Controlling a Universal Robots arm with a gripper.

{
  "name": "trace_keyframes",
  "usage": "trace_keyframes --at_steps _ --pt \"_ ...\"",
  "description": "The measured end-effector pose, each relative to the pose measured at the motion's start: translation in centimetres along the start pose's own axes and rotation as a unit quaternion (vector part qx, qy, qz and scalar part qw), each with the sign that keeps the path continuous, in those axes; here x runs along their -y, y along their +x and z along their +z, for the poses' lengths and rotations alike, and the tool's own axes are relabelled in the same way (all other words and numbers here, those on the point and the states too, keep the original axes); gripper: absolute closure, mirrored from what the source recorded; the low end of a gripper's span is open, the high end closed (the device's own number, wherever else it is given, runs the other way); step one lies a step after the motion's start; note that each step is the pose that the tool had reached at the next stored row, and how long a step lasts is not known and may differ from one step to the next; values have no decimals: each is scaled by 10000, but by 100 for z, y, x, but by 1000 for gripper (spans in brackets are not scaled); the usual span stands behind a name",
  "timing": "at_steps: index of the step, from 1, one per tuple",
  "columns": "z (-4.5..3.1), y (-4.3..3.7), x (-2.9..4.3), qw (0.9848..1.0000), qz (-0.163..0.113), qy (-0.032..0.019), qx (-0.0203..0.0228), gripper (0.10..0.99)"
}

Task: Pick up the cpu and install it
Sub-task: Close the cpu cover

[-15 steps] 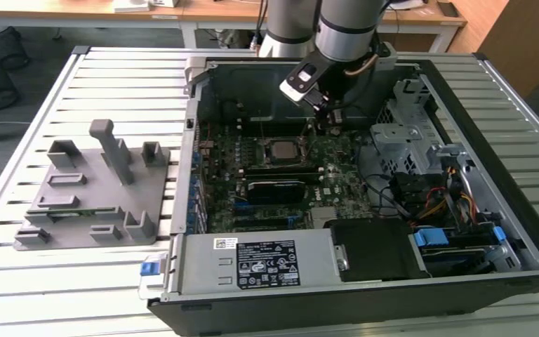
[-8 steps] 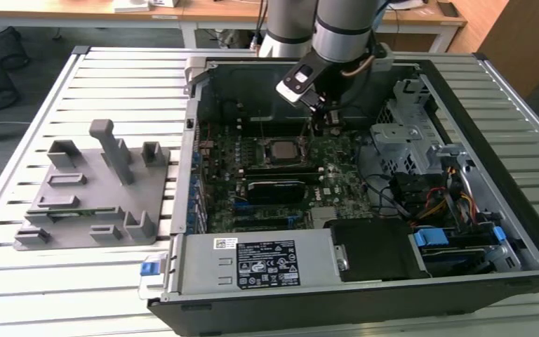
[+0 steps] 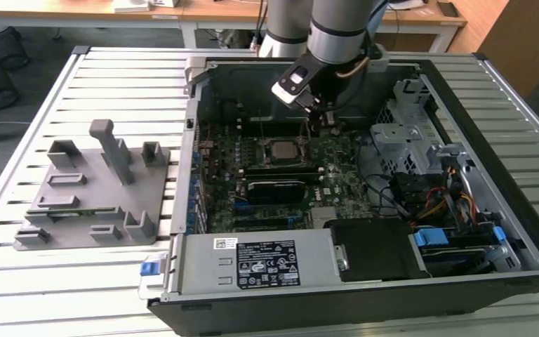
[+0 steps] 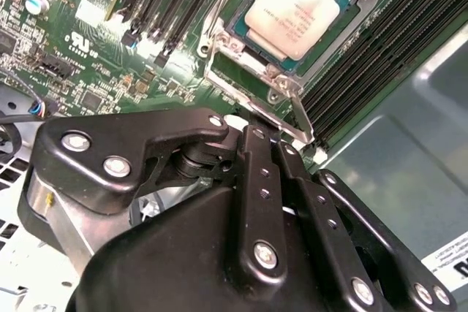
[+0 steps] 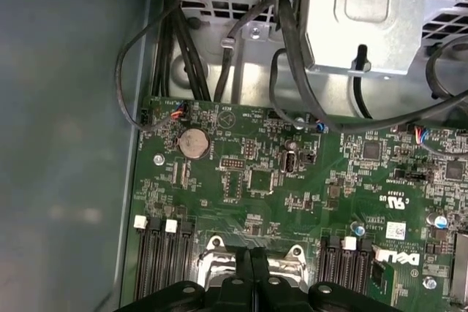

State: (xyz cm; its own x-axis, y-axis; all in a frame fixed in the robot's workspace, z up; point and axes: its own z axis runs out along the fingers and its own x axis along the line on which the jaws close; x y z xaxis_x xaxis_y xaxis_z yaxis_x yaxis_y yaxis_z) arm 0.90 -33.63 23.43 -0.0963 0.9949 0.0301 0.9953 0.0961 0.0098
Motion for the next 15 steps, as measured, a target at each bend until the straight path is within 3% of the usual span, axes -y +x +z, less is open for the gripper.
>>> trace_keyframes --at_steps 9,15 --pt "22 7 82 10000 0 0 -1 980" --pt "37 16 179 10000 0 0 0 980"
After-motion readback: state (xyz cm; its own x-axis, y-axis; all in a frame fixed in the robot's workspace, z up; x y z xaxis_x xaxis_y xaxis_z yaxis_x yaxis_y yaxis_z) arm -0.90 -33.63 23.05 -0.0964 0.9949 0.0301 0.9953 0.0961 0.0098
